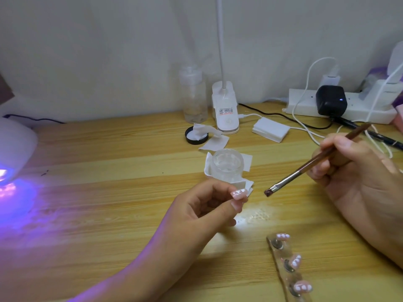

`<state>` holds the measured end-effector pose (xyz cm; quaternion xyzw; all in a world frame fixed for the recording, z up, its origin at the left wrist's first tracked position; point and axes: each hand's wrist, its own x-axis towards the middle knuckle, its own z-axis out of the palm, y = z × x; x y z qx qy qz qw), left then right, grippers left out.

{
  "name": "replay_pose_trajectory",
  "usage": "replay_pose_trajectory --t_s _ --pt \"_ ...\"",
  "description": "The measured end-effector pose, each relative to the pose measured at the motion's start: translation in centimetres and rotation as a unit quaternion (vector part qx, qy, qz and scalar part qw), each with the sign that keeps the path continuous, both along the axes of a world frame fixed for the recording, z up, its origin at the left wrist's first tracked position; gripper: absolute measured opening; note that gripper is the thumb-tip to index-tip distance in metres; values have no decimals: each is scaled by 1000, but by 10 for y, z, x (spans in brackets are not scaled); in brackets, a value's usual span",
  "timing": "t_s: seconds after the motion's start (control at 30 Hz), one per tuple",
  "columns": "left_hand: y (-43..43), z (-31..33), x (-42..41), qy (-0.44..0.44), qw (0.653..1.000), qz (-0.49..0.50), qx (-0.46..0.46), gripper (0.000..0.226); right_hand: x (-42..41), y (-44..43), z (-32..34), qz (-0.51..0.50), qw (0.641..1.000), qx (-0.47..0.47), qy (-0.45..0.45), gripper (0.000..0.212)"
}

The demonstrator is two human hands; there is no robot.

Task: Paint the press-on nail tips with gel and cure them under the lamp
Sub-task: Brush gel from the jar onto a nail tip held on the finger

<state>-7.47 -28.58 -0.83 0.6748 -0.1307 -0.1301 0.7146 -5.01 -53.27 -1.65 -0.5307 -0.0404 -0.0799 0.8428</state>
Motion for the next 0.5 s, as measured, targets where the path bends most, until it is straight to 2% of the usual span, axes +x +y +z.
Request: replay_pose_trajectory --t_s 0.17,0.33,0.5 --pt "0 -3 0 -5 999 -6 33 16 -6 8 3 -12 999 -48 -12 22" --pt "0 -4 -1 -7 999 3 52 19 -10 12 7 -13 996 -84 -28 7" --pt "-1 -4 -2 -12 999 4 52 15 -13 15 8 -12 995 -90 -32 14"
